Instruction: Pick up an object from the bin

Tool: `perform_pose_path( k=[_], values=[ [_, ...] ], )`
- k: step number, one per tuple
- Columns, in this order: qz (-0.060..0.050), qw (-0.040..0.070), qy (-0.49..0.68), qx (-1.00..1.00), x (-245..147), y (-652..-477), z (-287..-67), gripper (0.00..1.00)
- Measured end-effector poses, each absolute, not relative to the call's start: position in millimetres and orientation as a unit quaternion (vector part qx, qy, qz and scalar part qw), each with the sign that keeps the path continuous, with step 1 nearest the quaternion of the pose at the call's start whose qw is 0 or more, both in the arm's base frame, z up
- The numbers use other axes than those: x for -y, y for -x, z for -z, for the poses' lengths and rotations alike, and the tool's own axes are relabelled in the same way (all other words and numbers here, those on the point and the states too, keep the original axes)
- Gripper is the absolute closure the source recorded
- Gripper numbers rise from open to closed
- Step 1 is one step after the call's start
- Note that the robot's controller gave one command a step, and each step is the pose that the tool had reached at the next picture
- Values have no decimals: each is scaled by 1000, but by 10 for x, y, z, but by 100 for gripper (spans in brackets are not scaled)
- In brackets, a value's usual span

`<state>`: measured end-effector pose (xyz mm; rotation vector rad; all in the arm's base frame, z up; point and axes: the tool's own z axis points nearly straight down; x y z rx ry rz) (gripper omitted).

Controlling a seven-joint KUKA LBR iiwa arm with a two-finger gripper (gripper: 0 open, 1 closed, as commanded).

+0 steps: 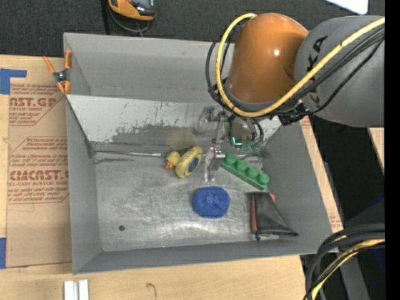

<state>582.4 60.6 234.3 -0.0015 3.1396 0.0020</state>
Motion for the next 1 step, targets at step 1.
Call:
perform_pose_path(
  k=[1],
  values=[
    [0, 5, 11, -1000, -589, -5761, -1889, 0]
  ],
)
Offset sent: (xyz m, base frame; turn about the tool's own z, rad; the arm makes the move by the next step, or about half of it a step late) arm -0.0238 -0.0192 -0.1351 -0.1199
